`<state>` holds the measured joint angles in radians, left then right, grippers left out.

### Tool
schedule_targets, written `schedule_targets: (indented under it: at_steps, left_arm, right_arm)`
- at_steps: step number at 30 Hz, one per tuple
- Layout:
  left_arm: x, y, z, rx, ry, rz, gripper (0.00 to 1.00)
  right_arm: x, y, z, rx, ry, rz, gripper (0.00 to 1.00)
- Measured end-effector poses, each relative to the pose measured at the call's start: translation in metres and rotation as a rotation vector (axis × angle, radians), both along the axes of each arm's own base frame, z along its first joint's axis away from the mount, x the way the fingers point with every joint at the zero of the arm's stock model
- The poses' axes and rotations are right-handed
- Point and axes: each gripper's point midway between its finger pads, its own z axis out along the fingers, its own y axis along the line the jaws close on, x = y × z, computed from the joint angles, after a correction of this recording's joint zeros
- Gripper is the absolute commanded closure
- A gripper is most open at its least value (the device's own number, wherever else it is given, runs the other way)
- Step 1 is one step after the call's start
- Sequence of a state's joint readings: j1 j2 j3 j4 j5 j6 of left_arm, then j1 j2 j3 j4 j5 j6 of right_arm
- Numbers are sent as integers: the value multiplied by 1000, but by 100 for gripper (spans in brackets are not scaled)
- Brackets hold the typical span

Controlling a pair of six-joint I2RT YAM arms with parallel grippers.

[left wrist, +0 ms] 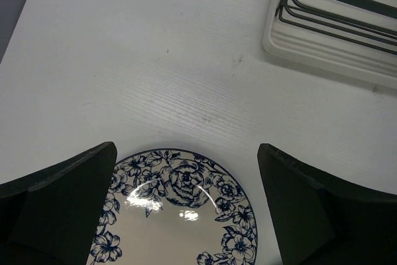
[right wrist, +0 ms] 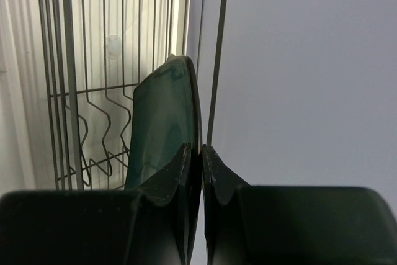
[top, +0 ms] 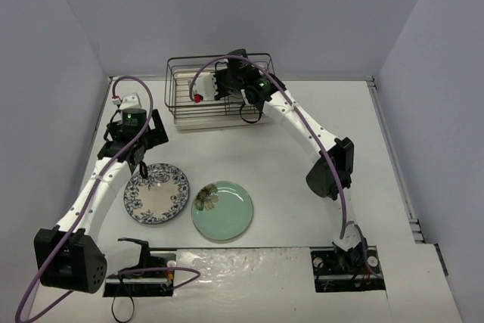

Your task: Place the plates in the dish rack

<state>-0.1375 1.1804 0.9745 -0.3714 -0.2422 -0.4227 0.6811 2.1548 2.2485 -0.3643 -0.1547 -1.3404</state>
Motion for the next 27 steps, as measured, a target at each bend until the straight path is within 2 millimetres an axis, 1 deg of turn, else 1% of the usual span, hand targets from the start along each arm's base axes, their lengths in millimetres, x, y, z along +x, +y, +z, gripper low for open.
schedule_targets:
  at_steps: [5,9,13,17,23,27]
  left_arm:
    - [0,2,0,9,0,9,3]
    - [0,4,-2,16,6,15,3]
    - [2,4,-6,20,21,17,3]
    - [2,4,-9,23,34,18,3]
    - [2,5,-8,26,35,20,3]
    - [1,5,-7,26,35,21,3]
  right_arm:
    - [11,4,-5,-5,-65,0,100]
    - [19,6,-18,-27,-108,-5,100]
    - [27,10,-24,-27,-134,-11,100]
    - [33,12,-28,-27,-156,-13,100]
    - [38,13,-35,-32,-159,-17,100]
    - [40,10,-37,-15,-140,-24,100]
